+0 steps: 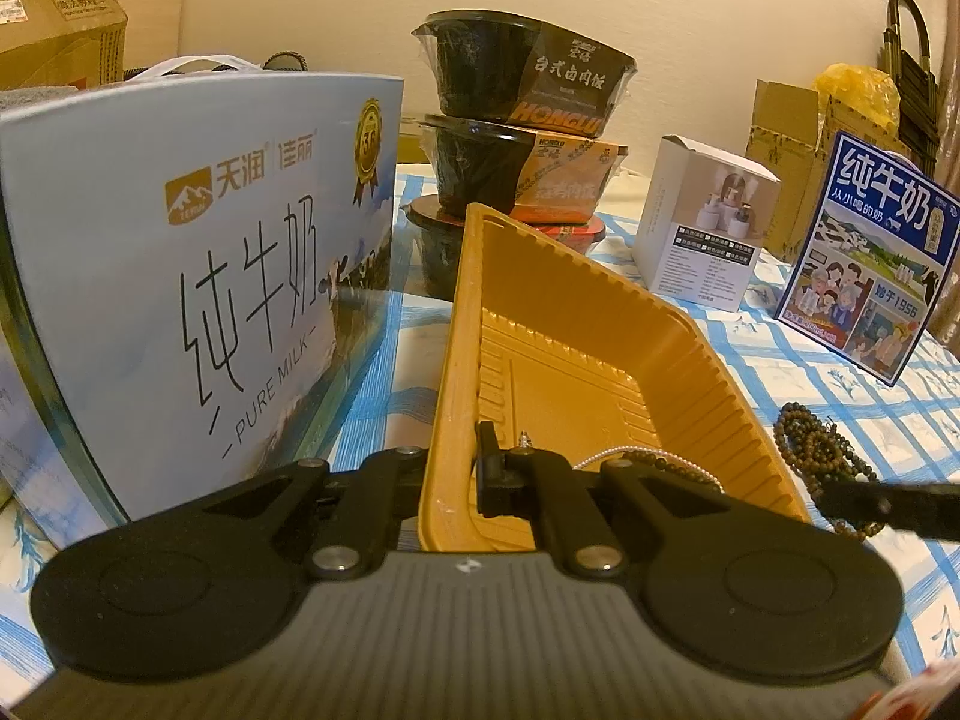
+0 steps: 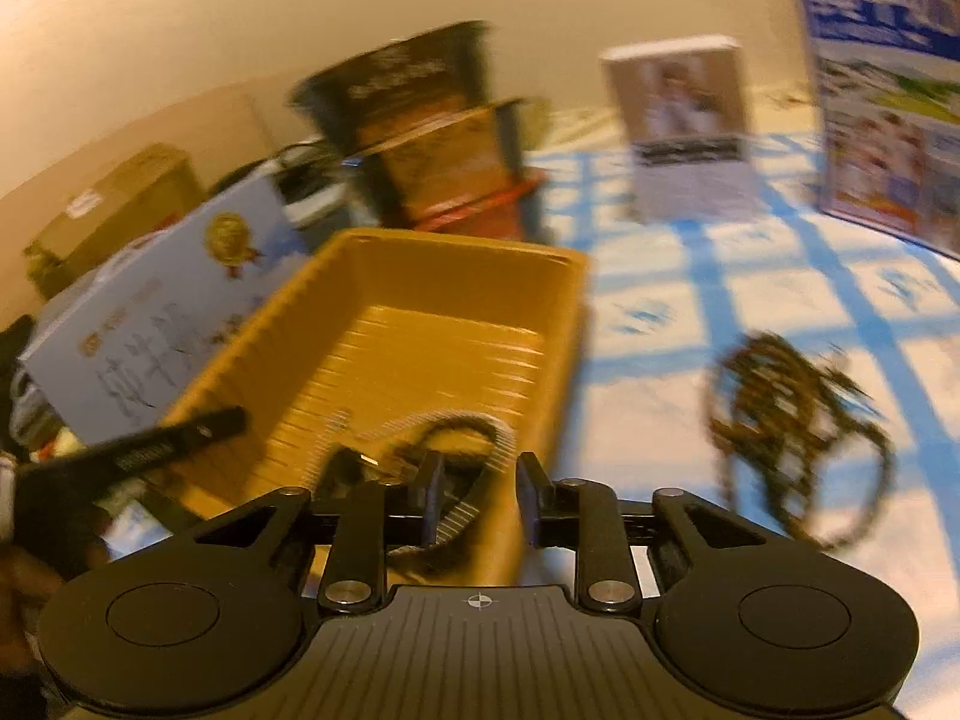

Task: Organize jewelry
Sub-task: 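Move the right tool to the long green bead strand and grasp it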

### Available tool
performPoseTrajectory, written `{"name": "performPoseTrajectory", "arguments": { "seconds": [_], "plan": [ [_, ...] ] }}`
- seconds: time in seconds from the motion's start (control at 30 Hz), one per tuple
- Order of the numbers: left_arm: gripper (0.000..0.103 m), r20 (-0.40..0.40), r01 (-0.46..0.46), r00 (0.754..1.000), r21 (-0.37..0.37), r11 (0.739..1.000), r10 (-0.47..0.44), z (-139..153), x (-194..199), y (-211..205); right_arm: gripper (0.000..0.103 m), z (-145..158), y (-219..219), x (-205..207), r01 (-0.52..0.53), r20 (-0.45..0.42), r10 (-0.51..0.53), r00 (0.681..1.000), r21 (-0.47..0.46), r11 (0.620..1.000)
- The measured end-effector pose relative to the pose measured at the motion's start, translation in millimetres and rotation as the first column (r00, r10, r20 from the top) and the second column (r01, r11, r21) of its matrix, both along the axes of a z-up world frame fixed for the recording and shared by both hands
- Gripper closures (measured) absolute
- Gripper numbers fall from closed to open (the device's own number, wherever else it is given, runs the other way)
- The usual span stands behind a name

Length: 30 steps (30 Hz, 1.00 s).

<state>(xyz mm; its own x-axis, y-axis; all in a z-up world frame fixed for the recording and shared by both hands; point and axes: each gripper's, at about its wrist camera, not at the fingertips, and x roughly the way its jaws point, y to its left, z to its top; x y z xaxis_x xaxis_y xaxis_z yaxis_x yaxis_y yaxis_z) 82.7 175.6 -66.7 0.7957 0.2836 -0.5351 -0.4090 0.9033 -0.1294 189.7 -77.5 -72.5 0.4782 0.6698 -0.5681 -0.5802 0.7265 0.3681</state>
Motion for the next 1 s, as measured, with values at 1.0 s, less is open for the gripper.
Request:
{"name": "performPoseTrajectory", "arguments": {
  "seconds": [1.0],
  "plan": [
    [0.098, -0.002, 0.002, 1.000, 0.011, 1.000, -0.002, 0, 1, -2, 0.074, -38, -68, 54, 0.242, 0.031, -0.240, 0.970, -0.169, 0.956]
  ]
}}
